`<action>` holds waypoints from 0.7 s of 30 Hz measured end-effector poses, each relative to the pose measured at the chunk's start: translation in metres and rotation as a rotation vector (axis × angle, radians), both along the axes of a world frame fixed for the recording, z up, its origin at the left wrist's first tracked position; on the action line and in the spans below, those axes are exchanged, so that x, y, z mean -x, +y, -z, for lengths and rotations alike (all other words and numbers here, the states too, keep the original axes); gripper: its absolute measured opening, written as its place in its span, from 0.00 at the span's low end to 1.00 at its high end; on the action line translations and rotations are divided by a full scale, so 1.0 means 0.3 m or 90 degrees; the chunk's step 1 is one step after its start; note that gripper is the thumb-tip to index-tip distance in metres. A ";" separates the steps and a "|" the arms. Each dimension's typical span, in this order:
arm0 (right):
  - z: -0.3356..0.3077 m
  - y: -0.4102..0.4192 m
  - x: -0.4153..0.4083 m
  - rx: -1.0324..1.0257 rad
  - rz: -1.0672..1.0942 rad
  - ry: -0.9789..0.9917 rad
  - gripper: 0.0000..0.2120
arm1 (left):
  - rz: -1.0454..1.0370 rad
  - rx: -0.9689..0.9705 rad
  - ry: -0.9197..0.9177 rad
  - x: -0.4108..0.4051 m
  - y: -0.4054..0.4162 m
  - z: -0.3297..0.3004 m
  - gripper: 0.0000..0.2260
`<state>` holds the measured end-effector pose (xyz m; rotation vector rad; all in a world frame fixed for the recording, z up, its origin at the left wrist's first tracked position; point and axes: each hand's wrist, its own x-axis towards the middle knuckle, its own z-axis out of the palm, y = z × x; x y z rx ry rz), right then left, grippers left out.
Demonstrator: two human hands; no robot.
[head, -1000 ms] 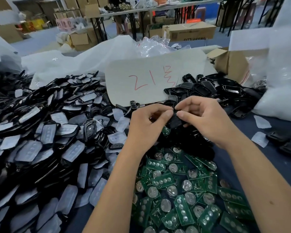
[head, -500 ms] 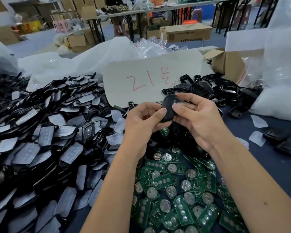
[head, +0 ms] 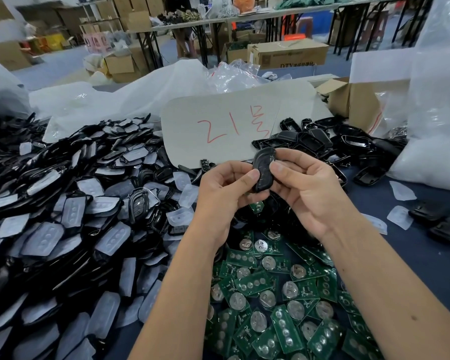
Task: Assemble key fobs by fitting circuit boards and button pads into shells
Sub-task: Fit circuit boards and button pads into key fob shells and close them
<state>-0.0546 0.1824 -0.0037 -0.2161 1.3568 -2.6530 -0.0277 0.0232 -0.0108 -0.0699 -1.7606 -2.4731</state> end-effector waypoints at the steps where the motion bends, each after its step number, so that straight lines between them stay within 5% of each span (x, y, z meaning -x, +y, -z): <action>1: 0.001 -0.002 0.000 0.003 -0.005 -0.001 0.12 | 0.001 0.010 0.001 0.000 -0.004 0.001 0.02; 13: 0.007 -0.019 -0.002 0.024 -0.022 0.009 0.10 | 0.000 0.057 0.049 -0.002 -0.026 0.002 0.03; 21: 0.014 0.007 0.009 -0.099 -0.043 0.028 0.13 | -0.026 0.088 0.057 -0.002 -0.020 0.010 0.05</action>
